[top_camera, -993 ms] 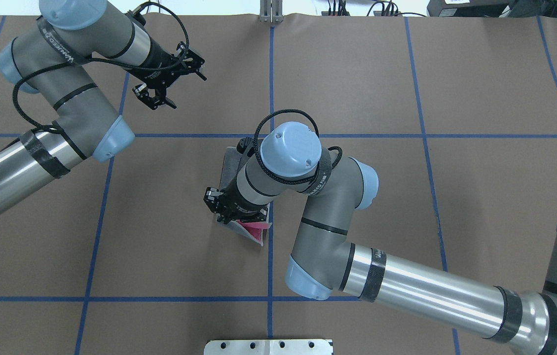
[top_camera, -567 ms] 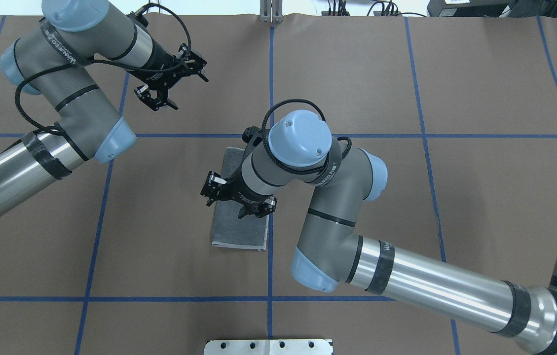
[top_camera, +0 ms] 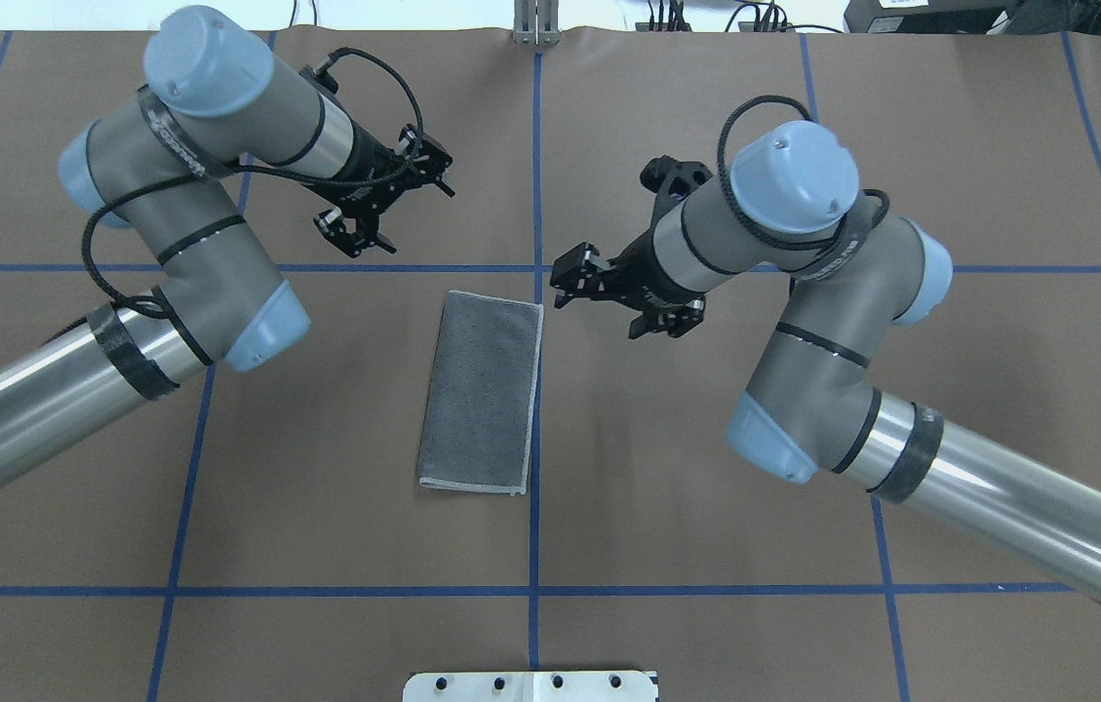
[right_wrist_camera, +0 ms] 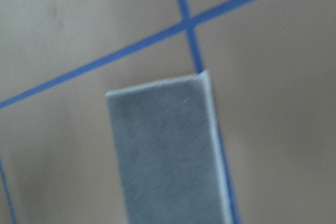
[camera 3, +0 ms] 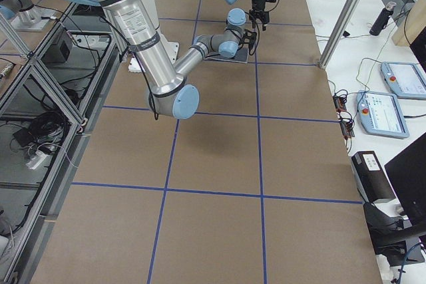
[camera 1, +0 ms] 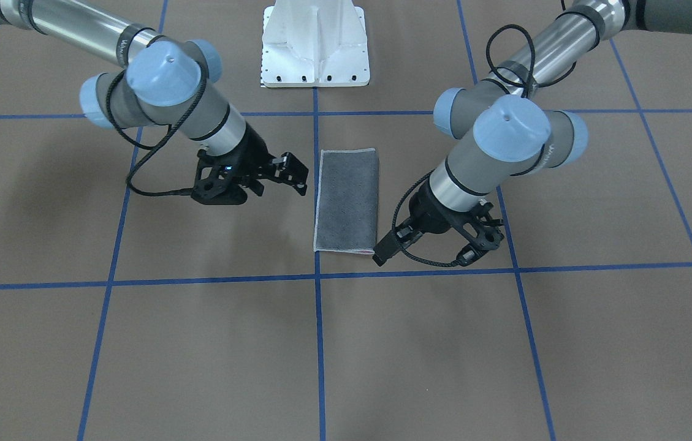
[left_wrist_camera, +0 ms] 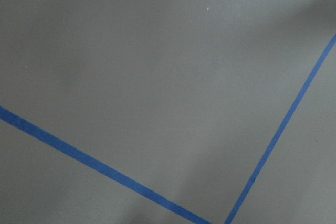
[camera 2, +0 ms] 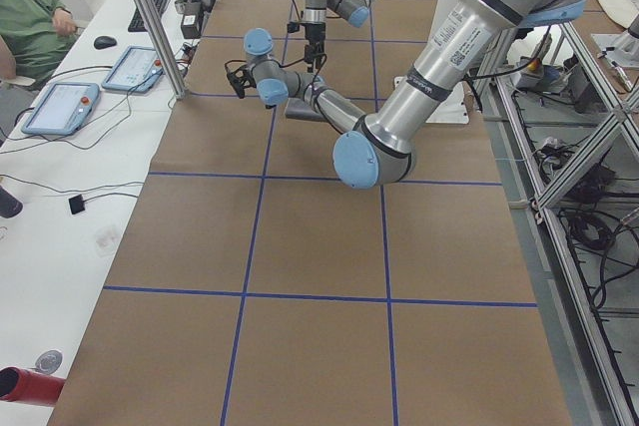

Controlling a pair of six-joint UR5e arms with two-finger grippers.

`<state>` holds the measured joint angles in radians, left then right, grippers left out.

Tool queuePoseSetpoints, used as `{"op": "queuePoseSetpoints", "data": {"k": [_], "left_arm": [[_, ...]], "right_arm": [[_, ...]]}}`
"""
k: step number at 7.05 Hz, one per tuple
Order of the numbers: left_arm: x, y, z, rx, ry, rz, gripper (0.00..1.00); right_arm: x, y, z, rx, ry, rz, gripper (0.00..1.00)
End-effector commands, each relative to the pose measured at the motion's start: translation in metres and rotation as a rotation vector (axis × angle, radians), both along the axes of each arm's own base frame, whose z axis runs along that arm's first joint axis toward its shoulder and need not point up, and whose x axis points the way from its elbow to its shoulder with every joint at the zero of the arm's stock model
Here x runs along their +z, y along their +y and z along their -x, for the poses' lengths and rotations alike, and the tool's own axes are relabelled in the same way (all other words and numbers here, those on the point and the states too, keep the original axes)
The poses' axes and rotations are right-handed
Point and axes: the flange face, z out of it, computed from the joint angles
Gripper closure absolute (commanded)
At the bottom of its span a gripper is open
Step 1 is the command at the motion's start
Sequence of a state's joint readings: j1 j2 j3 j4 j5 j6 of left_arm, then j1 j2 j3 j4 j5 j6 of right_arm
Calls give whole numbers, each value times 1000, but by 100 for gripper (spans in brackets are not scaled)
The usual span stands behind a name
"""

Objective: Fold towel twice with both arms
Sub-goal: 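Release the strip and raise the right gripper away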

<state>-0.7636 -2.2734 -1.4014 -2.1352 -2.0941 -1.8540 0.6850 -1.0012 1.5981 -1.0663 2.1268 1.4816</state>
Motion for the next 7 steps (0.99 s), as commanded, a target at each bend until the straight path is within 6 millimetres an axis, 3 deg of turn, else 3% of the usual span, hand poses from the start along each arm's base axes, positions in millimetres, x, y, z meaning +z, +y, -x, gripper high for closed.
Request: {"op": "queuePoseSetpoints", "data": {"k": [1, 2, 3, 7], "left_arm": [[-16, 54, -46, -27, 24, 42, 0], [-12, 80, -76, -31, 4, 22, 0], [-9, 98, -93, -19, -5, 12, 0], [8, 102, -106, -1, -36, 17, 0]], "right_arm": [[59, -40, -69, -31, 54, -81, 0], [70, -50, -78, -26, 67, -90, 0], [75, -55, -79, -23, 74, -85, 0], [75, -56, -80, -22, 74, -88, 0]]}}
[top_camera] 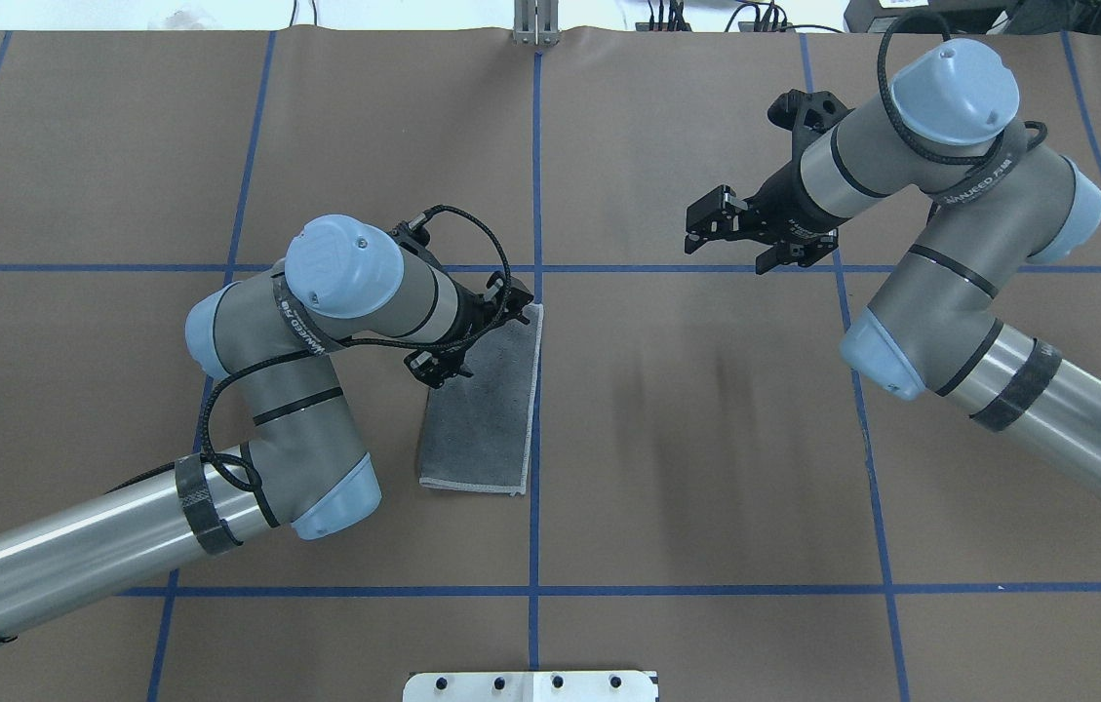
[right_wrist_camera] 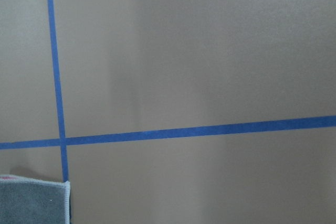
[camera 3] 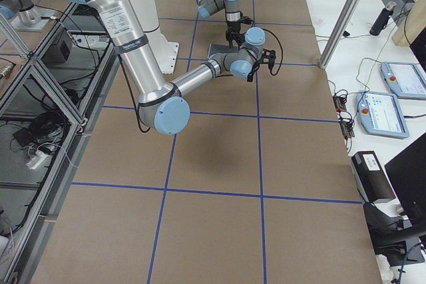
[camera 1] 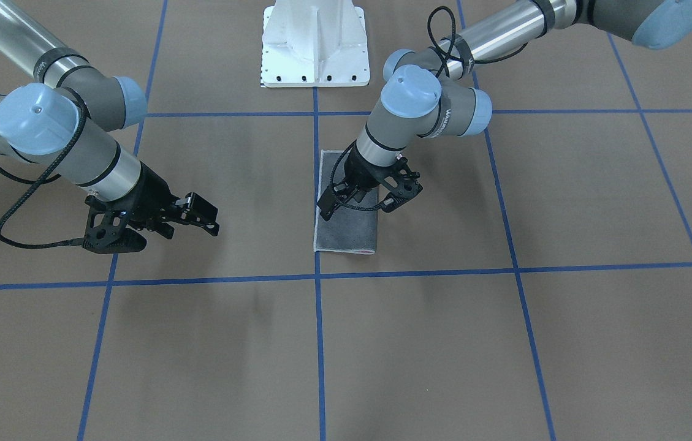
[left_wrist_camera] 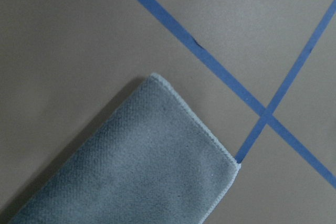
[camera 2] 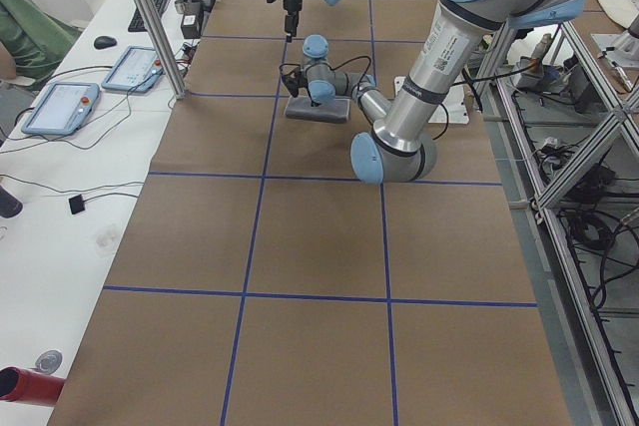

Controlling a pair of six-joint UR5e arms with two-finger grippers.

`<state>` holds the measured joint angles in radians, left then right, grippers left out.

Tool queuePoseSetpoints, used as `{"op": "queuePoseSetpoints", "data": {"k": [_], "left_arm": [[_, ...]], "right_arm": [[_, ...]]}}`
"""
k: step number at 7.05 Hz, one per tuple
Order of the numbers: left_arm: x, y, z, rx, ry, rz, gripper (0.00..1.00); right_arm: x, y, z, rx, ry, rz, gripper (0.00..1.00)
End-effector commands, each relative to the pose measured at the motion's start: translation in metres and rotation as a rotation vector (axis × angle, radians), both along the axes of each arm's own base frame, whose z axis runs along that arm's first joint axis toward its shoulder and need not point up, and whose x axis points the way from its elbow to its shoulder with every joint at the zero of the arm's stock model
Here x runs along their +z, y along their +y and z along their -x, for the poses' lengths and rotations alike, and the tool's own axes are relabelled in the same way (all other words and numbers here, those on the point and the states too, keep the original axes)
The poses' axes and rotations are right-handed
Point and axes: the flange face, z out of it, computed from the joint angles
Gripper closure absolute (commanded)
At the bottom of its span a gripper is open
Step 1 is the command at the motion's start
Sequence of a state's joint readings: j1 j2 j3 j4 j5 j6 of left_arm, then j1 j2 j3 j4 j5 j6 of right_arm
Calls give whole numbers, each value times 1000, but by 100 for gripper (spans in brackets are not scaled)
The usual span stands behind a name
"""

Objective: Fold towel twice with both arms
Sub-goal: 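Move the left gripper to the far end of the grey strip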

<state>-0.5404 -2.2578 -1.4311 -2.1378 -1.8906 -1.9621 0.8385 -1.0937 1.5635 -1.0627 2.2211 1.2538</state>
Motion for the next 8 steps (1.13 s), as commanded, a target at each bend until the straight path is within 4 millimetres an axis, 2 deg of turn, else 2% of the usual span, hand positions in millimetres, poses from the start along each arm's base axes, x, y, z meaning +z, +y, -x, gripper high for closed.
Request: {"op": "queuePoseSetpoints", "data": {"k": [1, 4, 8], "left_arm": [[17, -1, -4, 4, -24, 8, 0], [31, -2, -1, 3, -35, 10, 0], [34, -4, 1, 7, -43, -5, 0]], "right_arm": [[1, 0, 0, 0, 1, 0, 0], [0, 0, 1, -1, -2, -1, 0], [1, 0, 0, 1, -1, 0, 0]]}}
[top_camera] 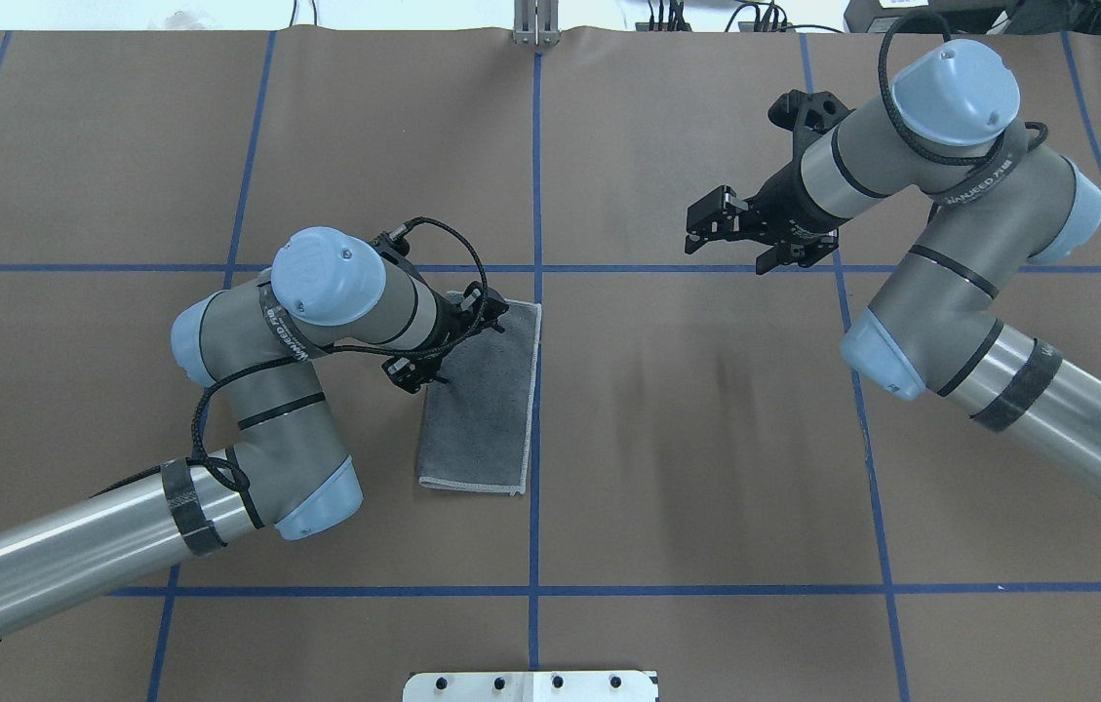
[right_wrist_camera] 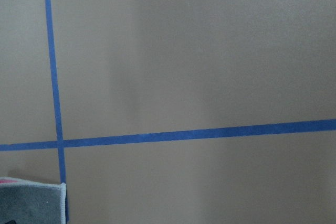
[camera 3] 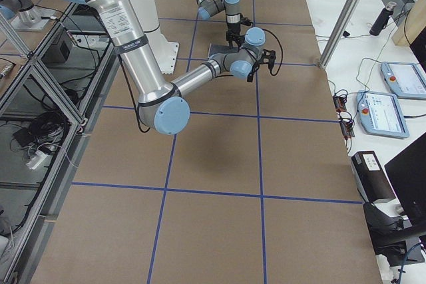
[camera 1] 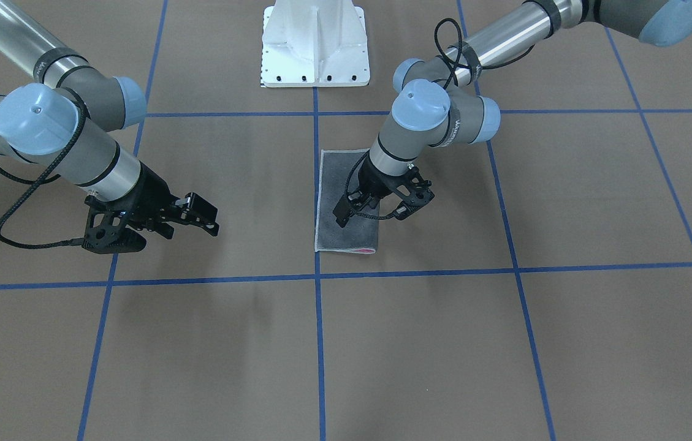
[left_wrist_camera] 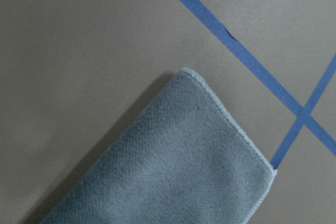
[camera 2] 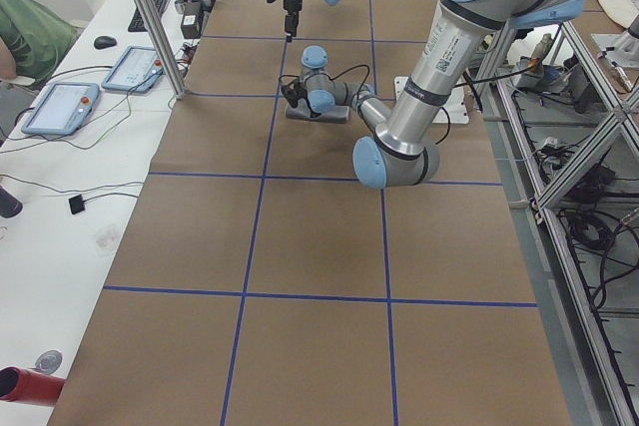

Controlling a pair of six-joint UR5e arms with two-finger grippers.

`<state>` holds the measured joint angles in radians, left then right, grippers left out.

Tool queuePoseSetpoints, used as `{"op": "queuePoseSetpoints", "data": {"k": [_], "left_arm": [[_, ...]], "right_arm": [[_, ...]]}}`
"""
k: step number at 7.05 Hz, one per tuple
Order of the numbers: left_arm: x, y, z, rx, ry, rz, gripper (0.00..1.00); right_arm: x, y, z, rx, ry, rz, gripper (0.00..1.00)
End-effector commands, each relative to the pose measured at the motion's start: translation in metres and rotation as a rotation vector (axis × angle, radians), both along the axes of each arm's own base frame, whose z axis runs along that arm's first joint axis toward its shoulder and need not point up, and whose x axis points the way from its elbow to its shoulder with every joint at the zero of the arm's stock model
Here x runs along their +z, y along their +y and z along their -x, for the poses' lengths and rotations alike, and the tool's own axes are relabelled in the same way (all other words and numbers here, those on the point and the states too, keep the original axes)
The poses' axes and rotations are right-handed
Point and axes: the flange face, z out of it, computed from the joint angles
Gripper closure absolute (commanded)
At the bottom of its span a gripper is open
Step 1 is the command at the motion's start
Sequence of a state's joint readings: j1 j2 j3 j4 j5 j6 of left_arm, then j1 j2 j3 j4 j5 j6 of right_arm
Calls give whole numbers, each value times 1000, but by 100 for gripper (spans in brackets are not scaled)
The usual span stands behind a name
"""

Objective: Fold towel twice with both arms
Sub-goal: 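Move the left gripper to the far end of the grey strip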

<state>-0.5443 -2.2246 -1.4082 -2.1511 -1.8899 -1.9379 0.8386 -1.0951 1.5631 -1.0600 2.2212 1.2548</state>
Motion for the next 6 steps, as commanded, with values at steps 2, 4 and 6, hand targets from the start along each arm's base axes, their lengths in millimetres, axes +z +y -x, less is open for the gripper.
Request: {"op": "queuePoseSetpoints", "data": {"k": [2, 4, 6], "left_arm": [[0, -2, 2, -1, -2, -7, 0], [4, -5, 4, -1, -12, -16, 0], [12, -8, 9, 2, -27, -27, 0]], "right_arm": [[0, 0, 0, 1, 0, 0, 0], [-1, 0, 1, 0, -1, 0, 0], [-2, 0, -1, 1, -4, 1, 0]]}}
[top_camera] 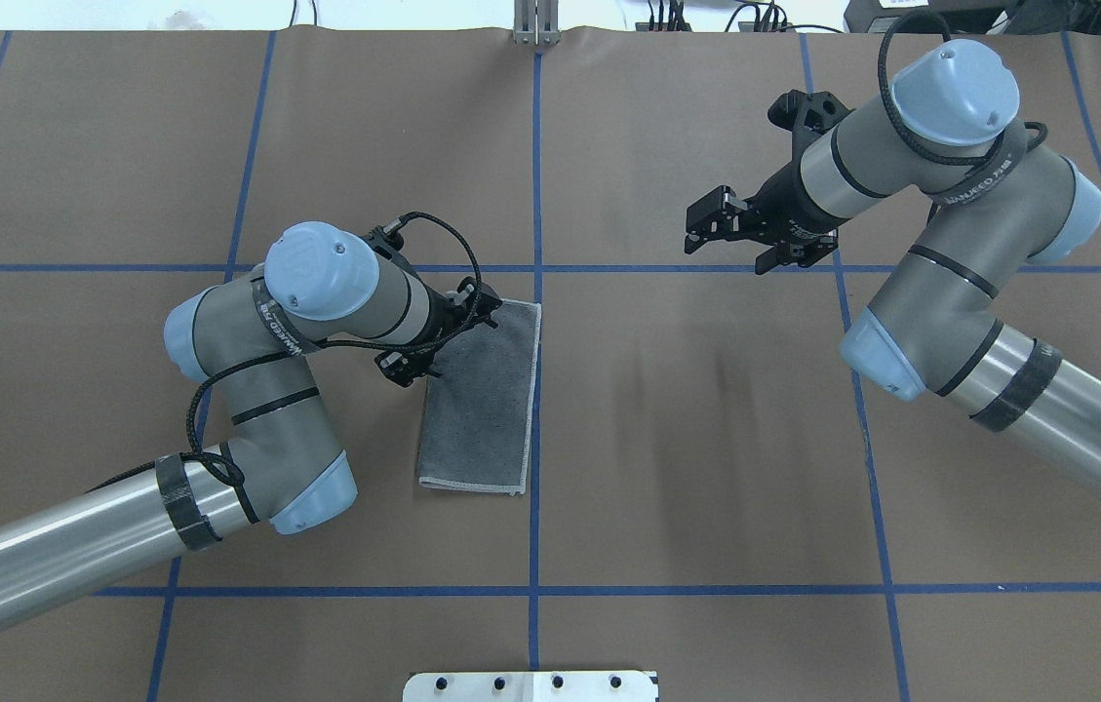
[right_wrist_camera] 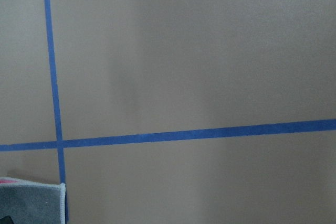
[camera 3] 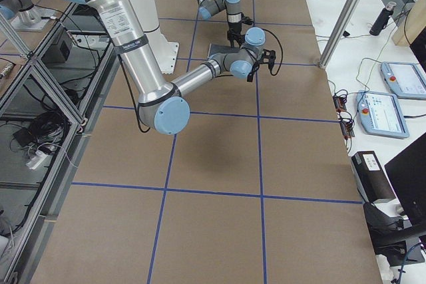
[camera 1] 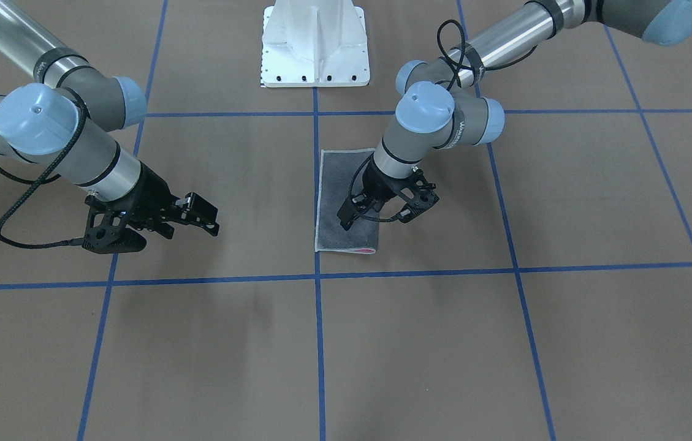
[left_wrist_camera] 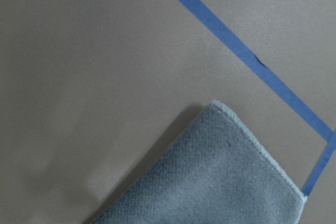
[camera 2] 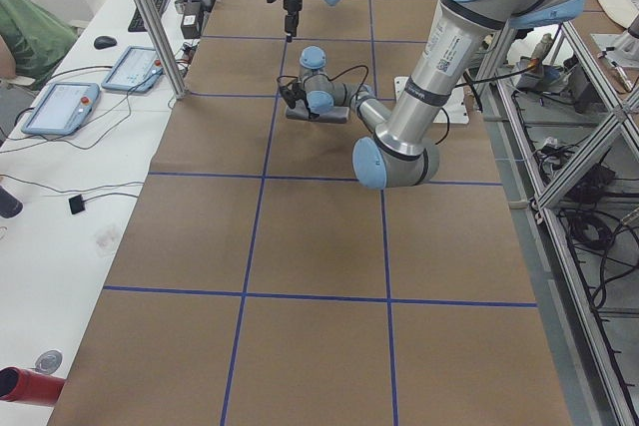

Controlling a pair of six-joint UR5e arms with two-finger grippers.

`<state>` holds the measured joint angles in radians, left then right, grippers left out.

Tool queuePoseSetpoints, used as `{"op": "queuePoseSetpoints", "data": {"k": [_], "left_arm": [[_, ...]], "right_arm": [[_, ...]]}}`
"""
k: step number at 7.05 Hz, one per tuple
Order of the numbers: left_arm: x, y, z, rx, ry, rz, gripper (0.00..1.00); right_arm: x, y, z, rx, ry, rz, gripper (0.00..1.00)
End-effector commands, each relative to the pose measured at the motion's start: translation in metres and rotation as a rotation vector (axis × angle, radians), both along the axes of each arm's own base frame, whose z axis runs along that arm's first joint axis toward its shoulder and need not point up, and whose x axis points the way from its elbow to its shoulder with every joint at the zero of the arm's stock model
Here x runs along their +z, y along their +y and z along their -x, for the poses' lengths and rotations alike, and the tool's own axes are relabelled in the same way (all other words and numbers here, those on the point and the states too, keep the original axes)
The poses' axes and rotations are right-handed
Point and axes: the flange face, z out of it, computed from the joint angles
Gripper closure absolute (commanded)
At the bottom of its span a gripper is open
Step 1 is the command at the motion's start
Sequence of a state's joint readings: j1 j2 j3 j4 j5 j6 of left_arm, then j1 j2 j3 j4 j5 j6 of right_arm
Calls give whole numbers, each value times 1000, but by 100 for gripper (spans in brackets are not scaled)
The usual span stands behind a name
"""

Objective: Fold towel twice with both arms
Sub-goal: 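Move the left gripper to the far end of the grey strip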

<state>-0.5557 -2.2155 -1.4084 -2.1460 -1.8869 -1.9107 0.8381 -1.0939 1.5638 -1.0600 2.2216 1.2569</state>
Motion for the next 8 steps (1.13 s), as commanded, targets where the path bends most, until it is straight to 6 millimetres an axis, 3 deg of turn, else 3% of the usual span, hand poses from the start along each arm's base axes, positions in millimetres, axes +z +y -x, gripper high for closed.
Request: {"op": "queuePoseSetpoints", "data": {"k": [1, 3, 4, 6, 8], "left_arm": [[8, -4, 6, 2, -15, -13, 0], [10, -13, 23, -11, -10, -8, 0], [16, -12, 41, -8, 1, -3, 0], [15, 11, 73, -10, 33, -27, 0], [6, 44, 89, 8, 68, -52, 0]], "right_arm": [[-1, 1, -1, -8, -5, 7, 0], [-2, 2, 0, -16, -10, 9, 0], [-2, 2, 0, -15, -10, 11, 0], [-3, 3, -2, -15, -12, 8, 0], [-3, 1, -5, -12, -12, 5, 0]]}}
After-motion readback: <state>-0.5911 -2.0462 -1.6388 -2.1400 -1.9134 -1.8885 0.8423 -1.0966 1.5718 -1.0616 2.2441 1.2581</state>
